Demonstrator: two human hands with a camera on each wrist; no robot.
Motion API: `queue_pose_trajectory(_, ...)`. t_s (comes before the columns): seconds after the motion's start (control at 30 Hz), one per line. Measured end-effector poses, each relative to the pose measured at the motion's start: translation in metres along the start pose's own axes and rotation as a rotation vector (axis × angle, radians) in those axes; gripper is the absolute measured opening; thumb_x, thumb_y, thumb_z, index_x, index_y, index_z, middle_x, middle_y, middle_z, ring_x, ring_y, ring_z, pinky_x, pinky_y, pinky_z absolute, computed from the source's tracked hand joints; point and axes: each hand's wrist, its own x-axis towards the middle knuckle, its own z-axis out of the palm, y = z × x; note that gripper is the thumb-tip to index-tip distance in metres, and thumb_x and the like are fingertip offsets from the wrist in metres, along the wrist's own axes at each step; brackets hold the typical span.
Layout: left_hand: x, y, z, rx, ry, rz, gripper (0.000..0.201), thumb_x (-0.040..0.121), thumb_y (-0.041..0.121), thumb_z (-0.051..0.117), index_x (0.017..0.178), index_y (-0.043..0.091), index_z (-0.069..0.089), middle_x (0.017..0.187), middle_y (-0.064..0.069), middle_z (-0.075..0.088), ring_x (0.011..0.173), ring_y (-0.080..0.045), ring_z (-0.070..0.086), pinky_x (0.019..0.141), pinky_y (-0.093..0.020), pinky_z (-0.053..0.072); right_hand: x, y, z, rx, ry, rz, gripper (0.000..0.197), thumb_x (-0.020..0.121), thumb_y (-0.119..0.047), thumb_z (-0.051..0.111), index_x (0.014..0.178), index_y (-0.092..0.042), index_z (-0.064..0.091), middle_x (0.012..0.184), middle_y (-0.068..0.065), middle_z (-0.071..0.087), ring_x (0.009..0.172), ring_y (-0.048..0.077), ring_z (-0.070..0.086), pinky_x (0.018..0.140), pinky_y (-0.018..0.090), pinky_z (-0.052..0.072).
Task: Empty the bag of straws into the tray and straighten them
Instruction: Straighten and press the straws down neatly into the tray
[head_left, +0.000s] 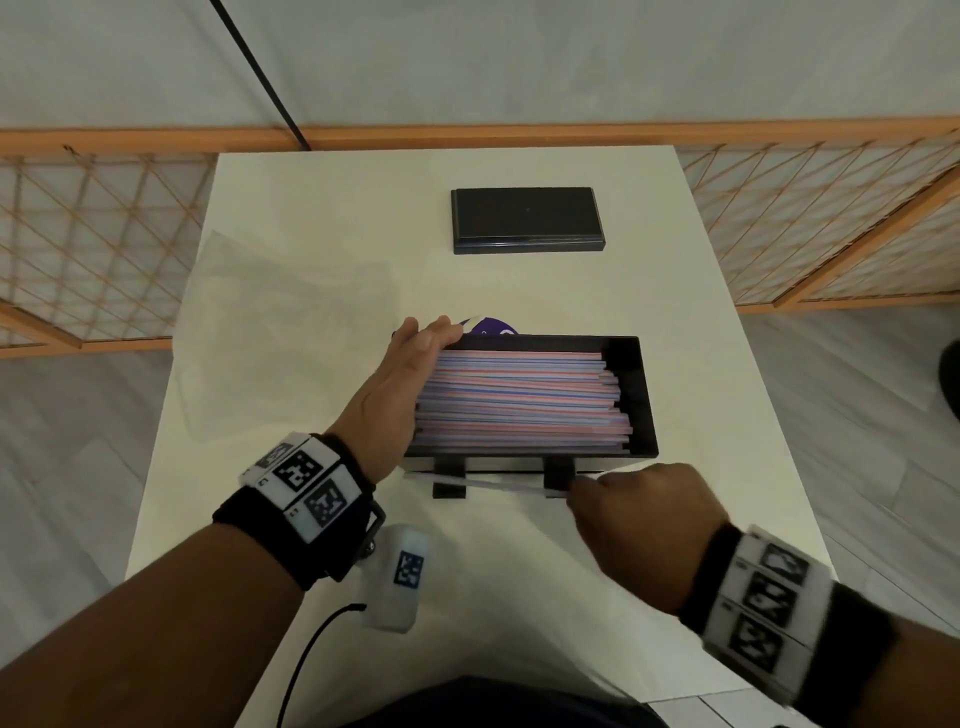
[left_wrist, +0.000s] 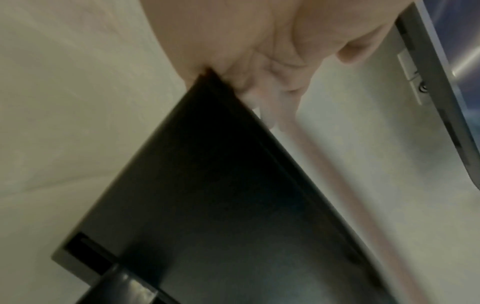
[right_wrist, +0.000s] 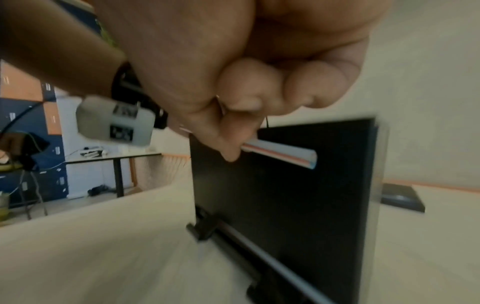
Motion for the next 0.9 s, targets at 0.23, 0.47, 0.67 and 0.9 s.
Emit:
queue_pose_trajectory(0.23, 0.001, -0.003, 0.001, -0.002, 0.022, 0.030, 0.069, 0.094, 0.065, 0.010, 0.141, 0.038, 0.051, 0.160, 0.017, 0.033, 0.149, 0.009, 0.008, 0.127, -0.031, 0.004, 0.039, 0.009, -0.038, 0.013, -0.052, 0.002, 0.045, 0.046, -0.004, 0.076, 0.058, -0.022, 0.037, 0.044, 0.000, 0.049, 0.032, 0.027, 0.047, 0.044, 0.024, 0.024)
queue_pose_trajectory(0.47, 0.000, 0.003, -0.007, -0.003, 0.087, 0.022, 0.063, 0.103, 0.058, 0.013, 0.137, 0.030, 0.059, 0.146, 0.015, 0.049, 0.107, 0.040, 0.035, 0.091, 0.011, 0.021, 0.057, 0.005, -0.046, -0.014, -0.297, 0.056, 0.020, 0.091, -0.014, 0.046, 0.101, -0.022, 0.061, 0.094, 0.002, 0.065, 0.086, 0.030, 0.065, 0.065, 0.032, 0.041)
queue_pose_trajectory(0.67, 0.001, -0.002, -0.005, 0.083, 0.060, 0.020, 0.075, 0.088, 0.075, 0.017, 0.141, 0.036, 0.053, 0.160, 0.017, 0.034, 0.150, 0.006, 0.012, 0.127, -0.036, 0.009, 0.056, 0.007, -0.027, 0.165, -0.086, 0.026, 0.039, 0.089, -0.047, 0.036, 0.097, -0.021, 0.064, 0.095, 0.001, 0.062, 0.089, 0.031, 0.060, 0.071, 0.036, 0.046)
queue_pose_trajectory(0.9, -0.002, -0.002, 0.002, 0.198, 0.055, 0.062, 0.067, 0.095, 0.059, 0.015, 0.148, 0.029, 0.044, 0.162, 0.017, 0.027, 0.151, 0.004, 0.006, 0.124, -0.026, 0.006, 0.051, -0.009, -0.008, 0.233, -0.374, -0.105, 0.087, 0.080, -0.071, 0.003, 0.155, -0.031, 0.022, 0.165, -0.009, 0.014, 0.153, 0.024, 0.007, 0.121, 0.053, 0.011)
